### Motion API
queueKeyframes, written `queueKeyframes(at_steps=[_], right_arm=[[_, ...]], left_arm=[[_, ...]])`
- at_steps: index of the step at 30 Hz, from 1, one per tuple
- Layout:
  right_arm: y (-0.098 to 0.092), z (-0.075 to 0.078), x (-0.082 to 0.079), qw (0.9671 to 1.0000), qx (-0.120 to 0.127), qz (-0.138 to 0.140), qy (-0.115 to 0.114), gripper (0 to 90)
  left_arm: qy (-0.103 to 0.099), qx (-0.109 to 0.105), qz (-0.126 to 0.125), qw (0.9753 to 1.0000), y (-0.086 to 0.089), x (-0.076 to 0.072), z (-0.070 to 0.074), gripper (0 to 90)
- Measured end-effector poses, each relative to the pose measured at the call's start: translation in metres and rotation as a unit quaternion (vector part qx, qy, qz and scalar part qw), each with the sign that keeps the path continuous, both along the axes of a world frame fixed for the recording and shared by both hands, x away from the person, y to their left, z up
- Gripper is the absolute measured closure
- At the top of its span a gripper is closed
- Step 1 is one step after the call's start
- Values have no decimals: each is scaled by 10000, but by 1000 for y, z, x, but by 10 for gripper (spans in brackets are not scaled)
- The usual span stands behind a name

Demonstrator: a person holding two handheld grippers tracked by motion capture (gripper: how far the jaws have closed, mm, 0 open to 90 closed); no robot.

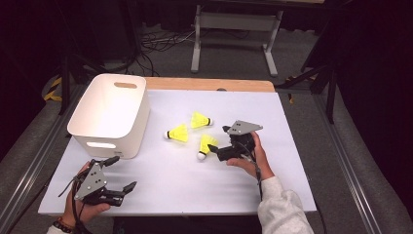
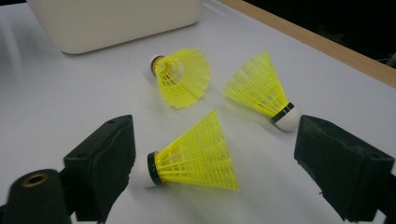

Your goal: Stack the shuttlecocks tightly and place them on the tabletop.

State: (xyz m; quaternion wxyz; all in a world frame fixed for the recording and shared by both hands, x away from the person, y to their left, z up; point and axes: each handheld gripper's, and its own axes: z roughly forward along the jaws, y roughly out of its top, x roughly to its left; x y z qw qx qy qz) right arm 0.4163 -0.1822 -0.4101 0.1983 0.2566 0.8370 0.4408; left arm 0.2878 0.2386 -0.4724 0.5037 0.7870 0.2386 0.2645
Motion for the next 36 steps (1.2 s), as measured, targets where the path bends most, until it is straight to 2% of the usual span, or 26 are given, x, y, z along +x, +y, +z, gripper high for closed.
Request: queueKeyframes(at_steps=[4,7,10,11,12,15,19,24,30,33,36], right_arm=[[8,-8,13,9998,-166,-4,144,178],[10,-17,23,9991,-154,-35,386,204],[11,-23,27,9988,-150,-127,438,278],[11,-25,27,9988,-82,-116,461,302],[12,-28,27,9985,-4,2,540,334],[17,-32,26,9981,-144,118,580,386],[19,-34,24,9973,-83,310,664,514],[15,-30,22,9967,157,379,694,652],[12,-23,16,9957,344,553,664,773],[11,-17,12,9944,457,753,583,880],[12,-11,6,9944,492,837,426,897]], left_arm=[[4,3,-37,10000,-1,0,0,62],[56,15,-76,10000,-2,1,-1,62],[53,95,-66,9999,-4,2,-2,63],[57,101,-79,9999,-4,2,-3,65],[60,109,-65,9999,-4,2,-3,65],[70,122,-72,9999,-5,3,-3,67],[74,177,-68,9998,-6,3,-4,68],[91,248,-92,9996,-8,4,-4,68],[91,259,-81,9996,-7,4,-4,68],[83,265,-97,9996,-7,4,-4,67],[85,262,-96,9996,-8,4,-4,68]])
